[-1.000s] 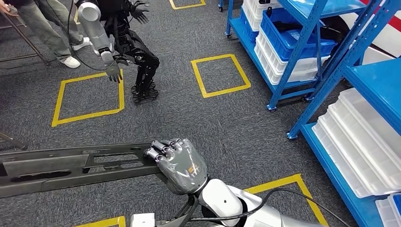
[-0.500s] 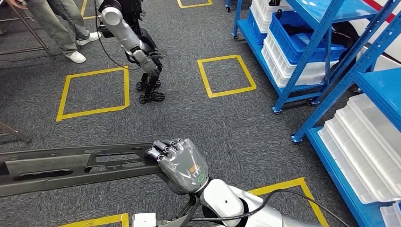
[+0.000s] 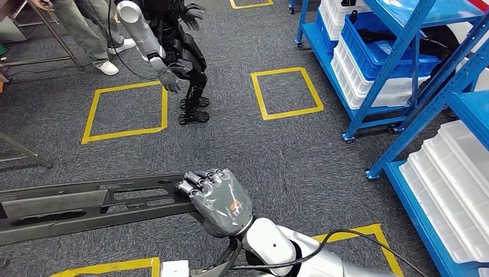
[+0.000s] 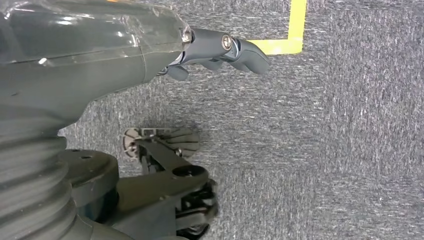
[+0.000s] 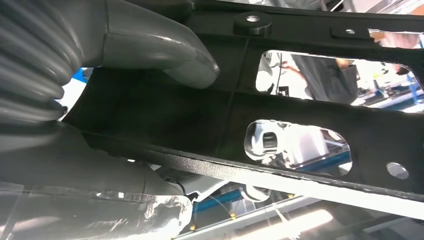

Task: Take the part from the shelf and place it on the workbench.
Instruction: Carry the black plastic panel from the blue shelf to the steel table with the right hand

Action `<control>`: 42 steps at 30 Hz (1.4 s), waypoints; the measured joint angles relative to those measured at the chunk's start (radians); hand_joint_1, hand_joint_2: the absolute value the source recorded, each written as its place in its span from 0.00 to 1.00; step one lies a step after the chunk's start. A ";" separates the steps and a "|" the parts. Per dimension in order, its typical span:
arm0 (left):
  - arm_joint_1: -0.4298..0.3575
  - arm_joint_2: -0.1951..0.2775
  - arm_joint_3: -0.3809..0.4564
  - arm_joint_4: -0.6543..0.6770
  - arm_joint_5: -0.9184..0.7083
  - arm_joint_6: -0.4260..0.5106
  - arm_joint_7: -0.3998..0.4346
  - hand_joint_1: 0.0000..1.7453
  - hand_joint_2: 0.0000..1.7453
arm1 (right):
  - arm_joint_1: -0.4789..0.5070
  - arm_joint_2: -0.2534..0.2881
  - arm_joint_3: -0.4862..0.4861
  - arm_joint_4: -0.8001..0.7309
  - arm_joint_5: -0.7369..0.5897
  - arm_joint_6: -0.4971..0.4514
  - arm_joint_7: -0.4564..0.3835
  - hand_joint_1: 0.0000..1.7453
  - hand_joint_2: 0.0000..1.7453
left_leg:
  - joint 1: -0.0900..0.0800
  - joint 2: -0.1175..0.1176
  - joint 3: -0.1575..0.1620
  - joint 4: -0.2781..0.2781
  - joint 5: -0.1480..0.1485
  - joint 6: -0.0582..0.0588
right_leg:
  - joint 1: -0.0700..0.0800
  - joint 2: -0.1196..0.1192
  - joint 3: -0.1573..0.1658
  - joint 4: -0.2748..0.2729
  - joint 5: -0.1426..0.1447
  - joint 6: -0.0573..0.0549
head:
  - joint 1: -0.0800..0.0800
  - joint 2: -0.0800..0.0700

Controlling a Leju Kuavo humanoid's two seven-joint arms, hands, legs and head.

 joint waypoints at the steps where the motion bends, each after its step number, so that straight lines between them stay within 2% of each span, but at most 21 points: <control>1: -0.001 0.000 0.000 0.000 0.000 0.000 0.000 0.00 1.00 | 0.000 0.000 0.000 0.000 0.000 0.000 0.000 1.00 1.00 | -0.002 0.011 0.033 -0.068 0.028 0.003 | 0.000 -0.005 0.004 -0.001 -0.003 0.003 | 0.000 0.000; 3: -0.003 0.000 0.000 0.000 0.000 0.000 0.000 0.00 1.00 | -0.001 0.000 0.000 0.000 0.000 0.000 0.000 1.00 1.00 | -0.010 0.027 0.074 -0.164 0.059 0.012 | 0.002 -0.013 0.009 -0.002 -0.007 0.010 | 0.001 0.000; 6: -0.002 0.000 0.000 0.000 0.000 0.000 0.000 0.00 1.00 | -0.001 0.000 0.000 0.000 -0.001 0.000 0.001 1.00 1.00 | -0.018 0.017 0.078 -0.185 0.061 0.027 | 0.000 -0.022 0.014 -0.009 -0.009 0.026 | 0.001 0.000; 8: -0.002 0.000 0.000 0.000 0.000 0.000 0.000 0.00 1.00 | -0.002 0.000 0.000 0.000 -0.001 -0.001 0.001 1.00 1.00 | -0.015 0.010 0.087 -0.201 0.068 0.041 | -0.002 -0.008 0.010 0.011 -0.028 0.033 | 0.002 0.000; 11: -0.004 0.000 0.000 0.000 -0.001 0.000 0.000 0.00 1.00 | 0.000 -0.001 0.000 0.000 -0.001 -0.002 0.001 1.00 1.00 | -0.014 -0.001 0.093 -0.209 0.071 0.053 | -0.001 0.022 -0.068 0.173 -0.112 0.033 | 0.010 0.000; 13: -0.003 0.000 0.000 0.000 -0.001 0.000 0.002 0.00 1.00 | 0.004 -0.002 0.000 0.000 0.000 -0.002 0.002 1.00 1.00 | -0.015 -0.014 0.093 -0.207 0.069 0.054 | 0.000 0.026 -0.119 0.266 -0.134 0.033 | 0.013 0.000; 14: -0.003 0.000 0.000 0.000 -0.002 0.000 0.002 0.00 1.00 | 0.005 -0.003 0.000 0.000 0.000 -0.002 0.002 1.00 1.00 | -0.015 -0.022 0.093 -0.206 0.069 0.054 | -0.001 0.027 -0.120 0.260 -0.116 0.033 | 0.014 0.000; 15: -0.003 0.000 0.000 0.000 -0.002 0.000 0.003 0.00 1.00 | 0.005 -0.003 0.000 0.000 0.000 -0.002 0.002 1.00 1.00 | -0.014 -0.031 0.093 -0.203 0.067 0.053 | -0.001 0.029 -0.102 0.214 -0.081 0.032 | 0.015 0.000; 16: -0.003 0.000 0.000 0.000 -0.002 0.000 0.003 0.00 1.00 | 0.005 -0.003 0.000 0.000 0.000 -0.002 0.002 1.00 1.00 | -0.013 -0.040 0.092 -0.198 0.065 0.050 | -0.003 0.040 -0.072 0.143 -0.041 0.030 | 0.016 0.000; 18: -0.004 0.000 0.000 0.000 -0.002 0.000 0.003 0.00 1.00 | 0.005 -0.003 0.000 0.000 0.000 -0.002 0.002 1.00 1.00 | -0.014 -0.057 0.085 -0.184 0.059 0.040 | -0.005 0.067 -0.024 0.031 0.005 0.027 | 0.017 0.000; 20: -0.003 0.000 0.000 0.000 -0.002 0.000 0.003 0.00 1.00 | 0.005 -0.003 0.000 0.000 0.000 -0.003 0.002 1.00 1.00 | -0.013 -0.068 0.077 -0.177 0.058 0.030 | -0.001 0.075 -0.016 0.006 0.008 0.020 | 0.016 0.000; 23: -0.002 0.000 0.000 0.000 -0.002 0.000 0.003 0.00 1.00 | 0.004 -0.003 0.000 0.000 0.001 -0.003 0.002 1.00 1.00 | -0.010 -0.061 0.071 -0.159 0.046 0.016 | -0.001 0.051 -0.011 -0.001 0.013 0.006 | 0.012 0.000; 25: -0.003 0.000 -0.001 0.000 -0.002 0.000 0.003 0.00 1.00 | 0.003 -0.002 0.000 0.000 0.000 -0.003 0.002 1.00 1.00 | -0.009 -0.029 0.036 -0.075 -0.002 0.006 | -0.002 0.033 -0.007 -0.005 0.014 -0.001 | 0.006 0.000; 27: -0.004 0.000 -0.001 0.000 -0.002 0.000 0.003 0.00 1.00 | 0.004 -0.002 0.000 0.000 0.000 -0.002 0.002 1.00 1.00 | -0.005 -0.010 -0.028 0.055 -0.060 -0.002 | 0.000 0.015 -0.006 -0.005 0.012 -0.005 | 0.002 0.000; 29: -0.001 0.000 -0.001 0.000 -0.002 0.000 0.003 0.00 1.00 | 0.005 -0.002 0.000 0.000 0.000 -0.002 0.002 1.00 1.00 | -0.002 -0.005 -0.054 0.103 -0.062 -0.004 | 0.001 -0.002 -0.004 -0.005 0.009 -0.005 | 0.001 0.000; 30: -0.001 0.000 -0.001 0.000 -0.002 0.000 0.003 0.00 1.00 | 0.004 -0.002 0.000 0.000 0.000 -0.002 0.002 1.00 1.00 | -0.002 -0.002 -0.037 0.068 -0.035 -0.003 | 0.001 -0.009 -0.002 -0.005 0.007 -0.004 | 0.001 0.000; 32: -0.002 0.000 -0.001 0.000 -0.002 0.000 0.003 0.00 1.00 | 0.004 -0.002 0.000 0.000 0.000 -0.002 0.002 1.00 1.00 | -0.005 0.018 0.033 -0.072 0.032 0.005 | 0.002 -0.022 0.006 -0.006 0.002 0.000 | 0.001 0.000; 34: -0.004 0.000 -0.001 0.000 -0.003 0.000 0.003 0.00 1.00 | 0.003 -0.002 0.000 0.000 0.000 -0.002 0.002 1.00 1.00 | -0.015 0.037 0.077 -0.167 0.061 0.015 | 0.003 -0.031 0.010 -0.006 -0.003 0.008 | 0.002 0.000; 37: -0.003 0.000 -0.001 0.000 -0.004 -0.001 0.004 0.00 1.00 | 0.003 -0.003 0.000 0.000 0.001 -0.002 0.004 1.00 1.00 | -0.021 0.031 0.082 -0.189 0.063 0.030 | 0.001 -0.039 0.014 -0.009 -0.007 0.023 | 0.002 0.000; 39: -0.005 0.000 -0.001 0.000 -0.005 -0.001 0.004 0.00 1.00 | 0.003 -0.003 0.000 0.000 0.002 -0.003 0.005 1.00 1.00 | -0.017 0.024 0.090 -0.203 0.068 0.043 | -0.001 -0.017 0.003 0.026 -0.034 0.030 | 0.003 0.000; 42: -0.010 0.000 -0.001 0.000 -0.006 -0.002 0.005 0.00 1.00 | 0.005 -0.005 0.000 0.000 0.002 -0.004 0.006 1.00 1.00 | -0.016 0.016 0.095 -0.209 0.069 0.056 | -0.001 0.022 -0.086 0.207 -0.120 0.032 | 0.011 0.000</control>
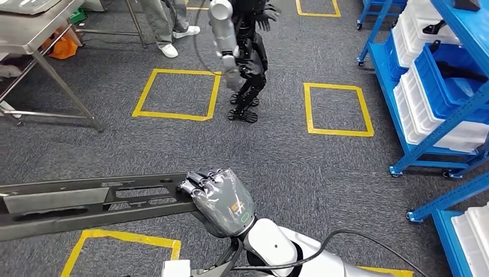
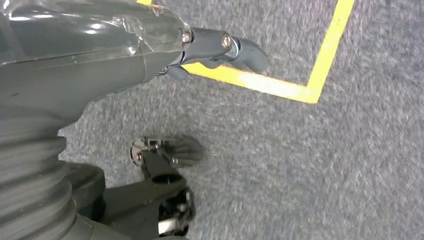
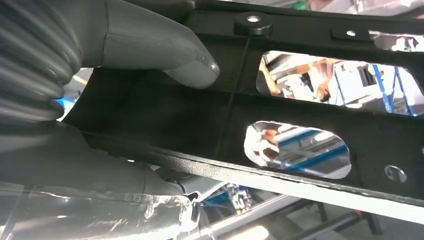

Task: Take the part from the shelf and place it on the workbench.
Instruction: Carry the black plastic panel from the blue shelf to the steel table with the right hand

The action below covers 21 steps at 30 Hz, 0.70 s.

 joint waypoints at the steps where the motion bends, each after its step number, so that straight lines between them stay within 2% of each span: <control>1: 0.000 0.000 0.000 0.000 0.000 0.000 0.000 0.00 1.00 | 0.002 -0.001 0.000 0.000 0.000 0.000 0.000 1.00 1.00 | 0.000 -0.004 0.000 0.001 -0.001 0.001 | 0.000 0.004 -0.030 0.052 -0.013 0.001 | 0.002 0.000; 2: 0.000 0.000 0.000 0.000 0.000 -0.001 0.001 0.00 1.00 | 0.003 -0.002 0.000 0.000 0.000 0.000 0.000 1.00 1.00 | -0.001 -0.008 0.001 0.002 -0.002 0.002 | 0.000 0.005 -0.045 0.072 -0.007 0.002 | 0.003 0.000; 3: 0.000 0.000 0.000 0.000 0.000 -0.001 0.001 0.00 1.00 | 0.003 -0.003 0.000 0.000 0.000 0.000 0.000 1.00 1.00 | 0.000 -0.013 0.002 0.005 -0.004 0.001 | 0.000 0.005 -0.040 0.050 0.019 0.002 | 0.004 0.000; 5: -0.001 0.000 0.000 0.000 0.000 -0.001 0.001 0.00 1.00 | 0.003 -0.004 0.000 0.000 0.000 0.000 0.000 1.00 1.00 | 0.001 -0.022 0.004 0.013 -0.012 -0.005 | -0.002 0.007 0.015 -0.082 0.096 0.000 | 0.007 0.000; 6: -0.001 0.000 0.000 0.000 0.000 -0.001 0.001 0.00 1.00 | 0.003 -0.004 0.000 0.000 0.000 -0.001 0.000 1.00 1.00 | 0.000 -0.026 0.001 0.021 -0.017 -0.010 | -0.002 0.009 0.041 -0.144 0.123 -0.001 | 0.008 0.000; 7: -0.002 0.000 0.000 0.000 0.000 -0.001 0.002 0.00 1.00 | 0.003 -0.004 0.000 0.000 0.000 -0.001 0.000 1.00 1.00 | -0.001 -0.029 -0.002 0.028 -0.021 -0.015 | -0.001 0.011 0.056 -0.184 0.137 -0.003 | 0.009 0.000; 10: -0.002 0.000 0.000 0.000 -0.001 -0.001 0.002 0.00 1.00 | 0.003 -0.004 0.000 0.000 0.000 -0.002 0.000 1.00 1.00 | -0.001 -0.033 -0.007 0.034 -0.024 -0.028 | 0.003 0.011 0.058 -0.200 0.139 -0.012 | 0.007 0.000; 12: -0.002 0.000 0.000 0.000 -0.001 -0.001 0.002 0.00 1.00 | 0.001 -0.003 0.000 0.000 -0.001 -0.002 0.000 1.00 1.00 | 0.002 -0.030 -0.014 0.060 -0.043 -0.038 | 0.000 0.007 0.062 -0.207 0.143 -0.021 | 0.004 0.000; 13: -0.003 0.000 0.000 0.000 -0.002 -0.001 0.002 0.00 1.00 | 0.000 -0.003 0.000 0.000 -0.001 -0.002 0.000 1.00 1.00 | 0.004 -0.027 -0.030 0.098 -0.067 -0.044 | -0.002 0.005 0.065 -0.210 0.144 -0.025 | 0.002 0.000; 15: -0.003 0.000 -0.001 0.000 -0.003 -0.001 0.002 0.00 1.00 | -0.002 -0.003 0.000 0.000 -0.003 -0.002 0.000 1.00 1.00 | 0.009 -0.023 -0.088 0.223 -0.127 -0.054 | 0.000 0.000 0.067 -0.211 0.142 -0.030 | -0.004 0.000; 16: -0.002 0.000 -0.001 0.000 -0.003 -0.001 0.002 0.00 1.00 | -0.002 -0.003 0.000 0.000 -0.004 -0.002 0.000 1.00 1.00 | 0.011 -0.021 -0.118 0.282 -0.147 -0.057 | 0.000 -0.002 0.067 -0.211 0.142 -0.030 | -0.004 0.000; 17: -0.001 0.000 -0.001 0.000 -0.004 -0.001 0.002 0.00 1.00 | -0.002 -0.003 0.000 0.000 -0.004 -0.002 0.000 1.00 1.00 | 0.013 -0.021 -0.135 0.312 -0.150 -0.058 | 0.000 -0.003 0.068 -0.211 0.141 -0.031 | -0.004 0.000; 18: -0.001 0.000 -0.001 0.000 -0.004 -0.001 0.003 0.00 1.00 | -0.002 -0.004 0.000 0.000 -0.005 -0.002 -0.001 1.00 1.00 | 0.014 -0.020 -0.133 0.303 -0.132 -0.059 | 0.000 -0.004 0.069 -0.211 0.139 -0.030 | -0.004 0.000; 19: -0.001 0.000 -0.001 0.000 -0.004 -0.001 0.003 0.00 1.00 | -0.002 -0.004 0.000 0.000 -0.006 -0.003 -0.001 1.00 1.00 | 0.015 -0.020 -0.112 0.256 -0.099 -0.057 | 0.000 -0.004 0.073 -0.211 0.137 -0.029 | -0.005 0.000; 20: -0.001 0.000 -0.001 0.000 -0.005 -0.001 0.003 0.00 1.00 | -0.002 -0.003 0.000 0.000 -0.006 -0.003 -0.001 1.00 1.00 | 0.015 -0.018 -0.078 0.182 -0.059 -0.055 | 0.000 -0.004 0.077 -0.211 0.135 -0.027 | -0.005 0.000; 21: -0.002 0.000 -0.001 0.000 -0.006 -0.001 0.003 0.00 1.00 | -0.002 -0.003 0.000 0.000 -0.006 -0.003 -0.001 1.00 1.00 | 0.014 -0.016 -0.046 0.114 -0.032 -0.051 | 0.001 -0.005 0.080 -0.211 0.132 -0.024 | -0.005 0.000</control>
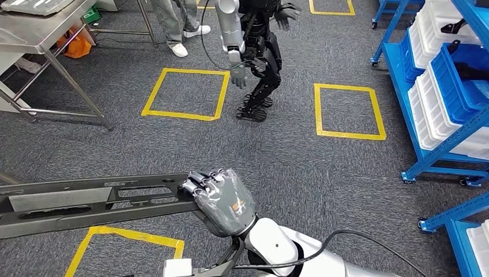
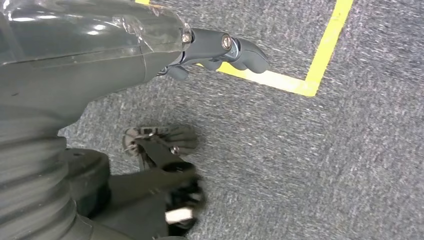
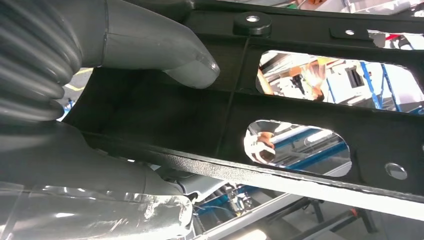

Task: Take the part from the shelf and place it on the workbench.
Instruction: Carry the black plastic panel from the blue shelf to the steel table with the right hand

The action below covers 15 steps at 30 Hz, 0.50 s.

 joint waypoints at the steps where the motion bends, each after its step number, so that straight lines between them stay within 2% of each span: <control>1: -0.001 0.000 0.000 0.000 0.000 0.000 0.000 0.00 1.00 | 0.000 0.000 0.000 0.000 -0.001 -0.001 0.000 1.00 1.00 | -0.003 0.001 0.022 -0.051 0.016 0.004 | 0.000 0.000 0.001 -0.001 -0.002 0.004 | 0.000 0.000; 2: 0.000 0.000 0.000 0.000 0.000 0.000 0.000 0.00 1.00 | 0.000 0.000 0.000 0.000 -0.002 -0.002 0.000 1.00 1.00 | -0.006 0.002 0.033 -0.078 0.020 0.008 | 0.001 0.000 0.002 -0.002 -0.002 0.008 | -0.001 0.000; 4: 0.000 0.000 0.000 0.000 0.000 0.000 0.000 0.00 1.00 | 0.000 0.000 0.000 0.000 -0.003 -0.003 0.000 1.00 1.00 | -0.012 0.000 0.035 -0.089 0.018 0.018 | -0.001 -0.001 0.003 -0.006 -0.002 0.020 | -0.001 0.000; 6: -0.001 0.000 0.000 0.000 0.000 0.000 0.000 0.00 1.00 | -0.001 0.000 0.000 0.000 -0.004 -0.003 -0.001 1.00 1.00 | -0.010 -0.001 0.043 -0.103 0.023 0.032 | -0.003 -0.001 0.002 0.010 -0.017 0.029 | 0.000 0.000; 8: -0.002 0.000 0.000 0.000 0.000 0.000 -0.001 0.00 1.00 | -0.001 0.000 0.000 0.000 -0.006 -0.003 -0.001 1.00 1.00 | -0.007 -0.003 0.051 -0.113 0.028 0.044 | -0.003 0.004 -0.035 0.098 -0.069 0.032 | 0.003 0.000; 10: -0.002 0.000 0.000 0.000 0.000 0.000 -0.001 0.00 1.00 | 0.001 -0.001 0.000 0.000 -0.006 -0.003 -0.002 1.00 1.00 | -0.010 -0.006 0.052 -0.113 0.027 0.050 | -0.001 0.008 -0.100 0.227 -0.124 0.032 | 0.007 0.000; 11: -0.001 0.000 0.000 0.000 0.000 -0.001 -0.001 0.00 1.00 | 0.002 -0.001 0.000 0.000 -0.007 -0.003 -0.002 1.00 1.00 | -0.011 -0.009 0.052 -0.112 0.026 0.051 | -0.001 0.009 -0.123 0.268 -0.132 0.032 | 0.008 0.000; 12: -0.001 0.000 0.000 0.000 0.000 -0.001 -0.001 0.00 1.00 | 0.003 -0.001 0.000 0.000 -0.006 -0.003 -0.002 1.00 1.00 | -0.011 -0.014 0.052 -0.110 0.025 0.051 | -0.001 0.009 -0.127 0.270 -0.118 0.032 | 0.009 0.000; 13: 0.000 0.000 0.000 0.000 0.000 -0.001 -0.001 0.00 1.00 | 0.003 -0.002 0.000 0.000 -0.006 -0.003 -0.002 1.00 1.00 | -0.011 -0.019 0.052 -0.108 0.023 0.050 | -0.002 0.011 -0.114 0.234 -0.088 0.030 | 0.010 0.000; 15: -0.001 0.000 0.000 0.000 0.000 -0.001 -0.001 0.00 1.00 | 0.002 -0.002 0.000 0.000 -0.007 -0.003 -0.002 1.00 1.00 | -0.011 -0.031 0.051 -0.099 0.017 0.044 | -0.003 0.030 -0.054 0.097 -0.017 0.027 | 0.011 0.000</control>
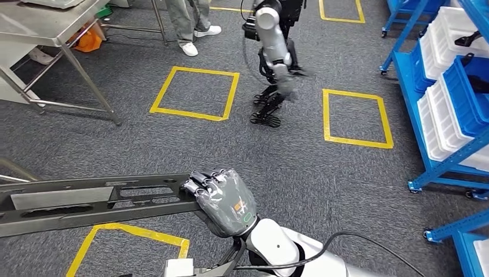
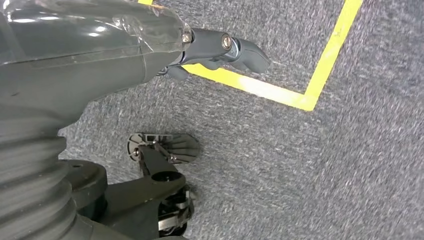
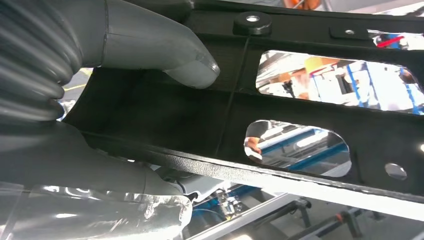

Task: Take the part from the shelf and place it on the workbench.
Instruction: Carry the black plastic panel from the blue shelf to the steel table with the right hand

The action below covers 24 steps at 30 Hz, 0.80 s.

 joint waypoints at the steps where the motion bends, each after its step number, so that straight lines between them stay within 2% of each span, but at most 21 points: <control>1: 0.000 0.000 0.000 0.000 0.000 0.000 0.000 0.00 1.00 | 0.000 0.000 0.000 0.000 0.000 0.000 0.000 1.00 1.00 | -0.001 -0.006 -0.003 0.006 -0.003 -0.004 | 0.000 0.009 0.023 -0.053 0.020 -0.002 | 0.000 0.000; 2: 0.000 0.000 0.000 0.000 0.000 0.000 0.000 0.00 1.00 | 0.000 0.000 0.000 0.000 0.000 0.000 0.000 1.00 1.00 | -0.001 -0.010 -0.006 0.011 -0.006 -0.009 | 0.001 0.017 0.036 -0.084 0.027 -0.004 | 0.000 0.000; 3: 0.000 0.000 0.000 0.000 0.000 0.000 0.000 0.00 1.00 | 0.000 0.000 0.000 0.000 0.000 0.000 0.000 1.00 1.00 | 0.000 -0.013 -0.009 0.013 -0.007 -0.014 | 0.003 0.018 0.037 -0.090 0.024 -0.007 | 0.000 0.000; 5: 0.000 0.000 0.000 0.000 0.000 0.000 0.000 0.00 1.00 | -0.001 0.001 0.000 0.000 0.000 0.000 0.000 1.00 1.00 | 0.003 -0.018 -0.010 0.015 -0.008 -0.025 | 0.006 0.004 0.039 -0.096 0.028 -0.016 | 0.000 0.000; 6: 0.000 0.000 0.000 0.000 0.000 -0.001 0.000 0.00 1.00 | -0.001 0.001 0.000 0.000 0.000 0.000 0.000 1.00 1.00 | 0.003 -0.012 -0.013 0.025 -0.016 -0.030 | 0.004 -0.002 0.042 -0.100 0.030 -0.021 | -0.002 0.000; 8: 0.000 0.001 0.000 0.000 0.000 -0.001 0.000 0.00 1.00 | -0.002 0.002 0.000 0.000 0.000 0.000 0.000 1.00 1.00 | 0.004 0.009 -0.042 0.099 -0.060 -0.041 | 0.001 -0.019 0.047 -0.106 0.032 -0.030 | -0.008 0.000; 10: 0.000 0.001 0.000 0.000 0.000 -0.001 0.000 0.00 1.00 | -0.002 0.002 0.000 0.000 0.000 0.000 0.000 1.00 1.00 | 0.008 0.023 -0.105 0.227 -0.119 -0.050 | 0.002 -0.035 0.049 -0.107 0.029 -0.034 | -0.012 0.000; 11: 0.001 0.001 0.000 0.000 0.000 -0.001 0.000 0.00 1.00 | -0.002 0.002 0.000 0.000 0.000 0.000 0.000 1.00 1.00 | 0.010 0.026 -0.129 0.275 -0.133 -0.052 | 0.003 -0.043 0.049 -0.107 0.028 -0.035 | -0.012 0.000; 12: 0.003 0.001 0.000 0.000 0.000 -0.001 0.000 0.00 1.00 | -0.001 0.002 0.000 0.000 0.000 0.000 0.000 1.00 1.00 | 0.011 0.027 -0.138 0.289 -0.128 -0.053 | 0.003 -0.051 0.051 -0.106 0.026 -0.035 | -0.012 0.000; 13: 0.004 0.001 0.000 0.000 0.000 -0.001 0.000 0.00 1.00 | -0.001 0.002 0.000 0.000 0.000 0.000 0.000 1.00 1.00 | 0.012 0.030 -0.125 0.261 -0.103 -0.053 | 0.003 -0.058 0.053 -0.106 0.024 -0.034 | -0.012 0.000; 15: 0.004 0.001 0.000 0.000 0.000 -0.001 0.000 0.00 1.00 | -0.002 0.002 0.000 0.000 0.000 0.000 0.000 1.00 1.00 | 0.011 0.053 -0.058 0.123 -0.033 -0.048 | 0.004 -0.071 0.061 -0.107 0.019 -0.029 | -0.013 0.000; 16: 0.004 0.001 0.000 0.000 0.000 -0.001 0.000 0.00 1.00 | -0.002 0.002 0.000 0.000 0.000 0.000 0.000 1.00 1.00 | 0.007 0.065 -0.030 0.061 -0.010 -0.043 | 0.005 -0.077 0.065 -0.107 0.016 -0.026 | -0.012 0.000; 17: 0.003 0.001 0.000 0.000 0.000 -0.001 0.000 0.00 1.00 | -0.002 0.002 0.000 0.000 0.000 0.000 0.000 1.00 1.00 | 0.002 0.075 -0.013 0.021 0.002 -0.037 | 0.006 -0.082 0.068 -0.107 0.014 -0.021 | -0.012 0.000; 18: 0.003 0.001 0.000 0.000 0.000 -0.001 0.000 0.00 1.00 | -0.002 0.002 0.000 0.000 0.000 0.000 0.000 1.00 1.00 | -0.003 0.077 -0.010 0.008 0.001 -0.031 | 0.006 -0.087 0.069 -0.108 0.013 -0.017 | -0.012 0.000; 20: 0.004 0.001 0.000 0.000 0.000 -0.001 0.000 0.00 1.00 | -0.003 0.002 0.000 0.000 0.000 0.000 0.000 1.00 1.00 | -0.005 0.063 -0.009 0.001 0.005 -0.019 | 0.004 -0.094 0.074 -0.111 0.010 -0.005 | -0.012 0.000; 22: 0.004 0.001 0.000 0.000 0.000 -0.001 0.000 0.00 1.00 | -0.003 0.002 0.000 0.000 0.000 0.000 0.000 1.00 1.00 | -0.001 0.050 0.000 -0.014 0.012 -0.005 | 0.001 -0.074 0.068 -0.084 -0.012 0.003 | -0.011 0.000; 24: 0.002 0.001 0.000 0.000 0.000 -0.001 -0.001 0.00 1.00 | -0.001 0.001 0.000 0.000 0.000 0.000 0.000 1.00 1.00 | 0.001 0.038 0.005 -0.021 0.015 0.005 | 0.001 -0.039 0.023 0.018 -0.068 0.004 | -0.007 0.000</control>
